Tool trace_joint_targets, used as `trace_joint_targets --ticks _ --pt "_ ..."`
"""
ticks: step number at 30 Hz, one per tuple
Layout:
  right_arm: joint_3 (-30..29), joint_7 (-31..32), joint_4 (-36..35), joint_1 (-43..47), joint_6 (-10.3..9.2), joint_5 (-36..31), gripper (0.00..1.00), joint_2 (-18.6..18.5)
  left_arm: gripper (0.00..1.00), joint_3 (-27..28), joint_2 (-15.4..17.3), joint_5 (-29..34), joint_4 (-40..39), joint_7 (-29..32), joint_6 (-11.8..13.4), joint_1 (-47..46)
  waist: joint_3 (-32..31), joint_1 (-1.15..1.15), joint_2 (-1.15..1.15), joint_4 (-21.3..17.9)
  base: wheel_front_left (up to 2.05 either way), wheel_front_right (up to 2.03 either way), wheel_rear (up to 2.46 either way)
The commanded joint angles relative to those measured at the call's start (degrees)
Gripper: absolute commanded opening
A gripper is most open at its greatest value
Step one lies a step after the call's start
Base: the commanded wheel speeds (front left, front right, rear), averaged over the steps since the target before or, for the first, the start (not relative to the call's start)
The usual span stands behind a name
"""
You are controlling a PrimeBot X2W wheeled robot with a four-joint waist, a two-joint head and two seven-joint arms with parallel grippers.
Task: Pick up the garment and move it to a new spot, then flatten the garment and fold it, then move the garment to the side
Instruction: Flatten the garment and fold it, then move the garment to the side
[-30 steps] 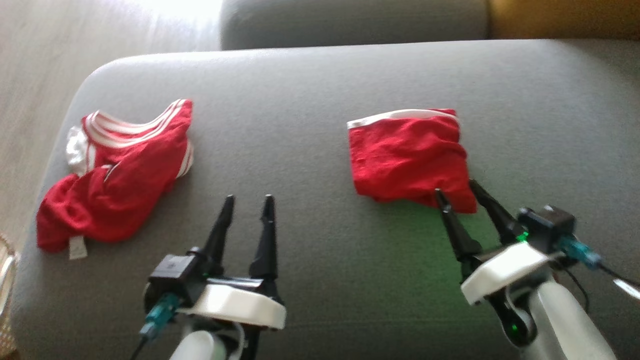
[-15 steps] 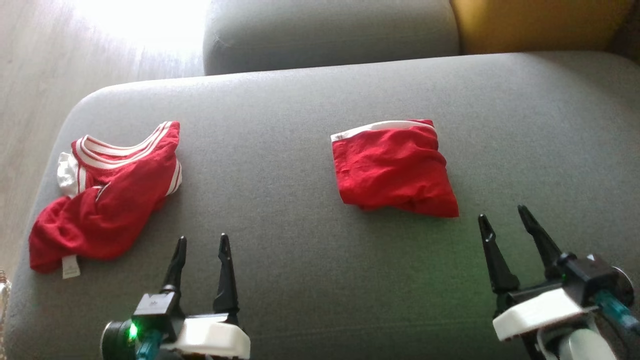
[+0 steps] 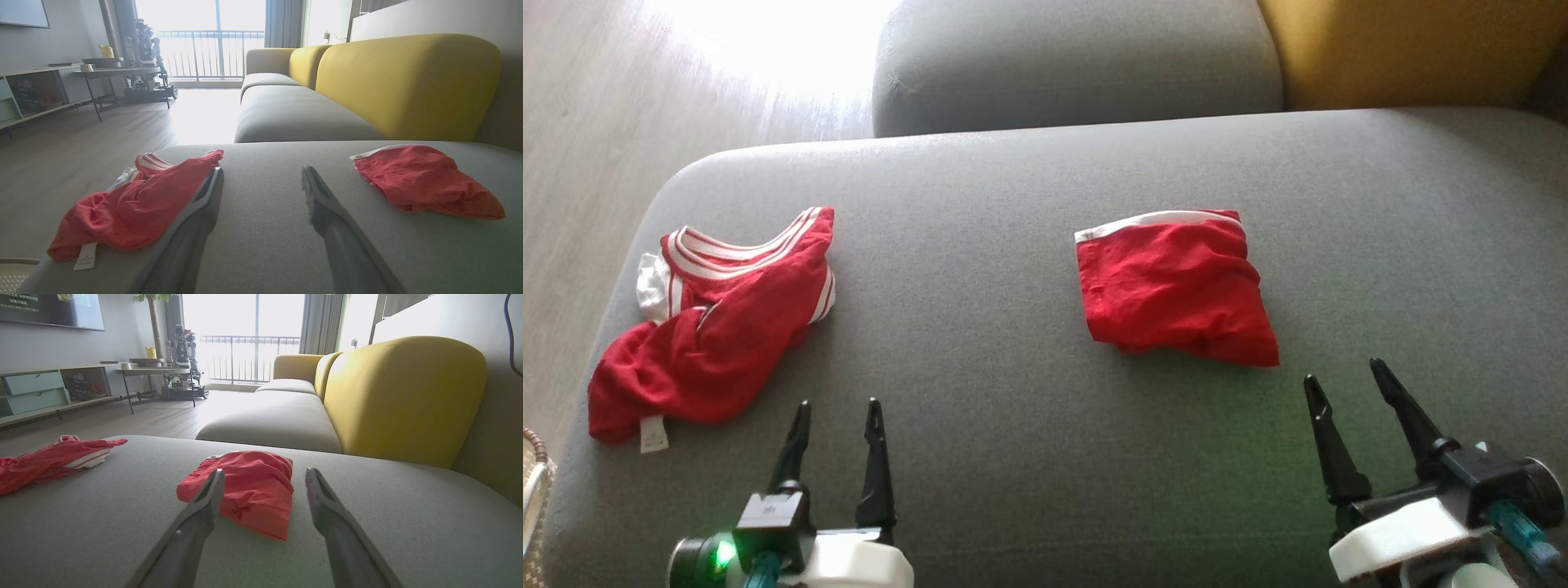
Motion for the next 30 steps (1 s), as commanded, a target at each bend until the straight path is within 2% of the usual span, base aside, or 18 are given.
trace_joint_targets --ticks 1,30 --pt "1.0 -0.5 -2.2 -0.9 -0.02 0.3 1.00 -0.3 1.00 1.9 -0.2 0.6 -1.7 -0.3 0.0 -1.6 0.1 0.00 0.00 0.1 0.00 0.00 0.00" --pt "0.4 -0.5 -0.3 -2.6 -0.02 2.6 1.00 -0.2 1.00 0.8 -0.2 0.2 -1.3 -0.3 0.6 -2.9 1.8 0.00 0.00 1.4 0.00 0.00 0.00"
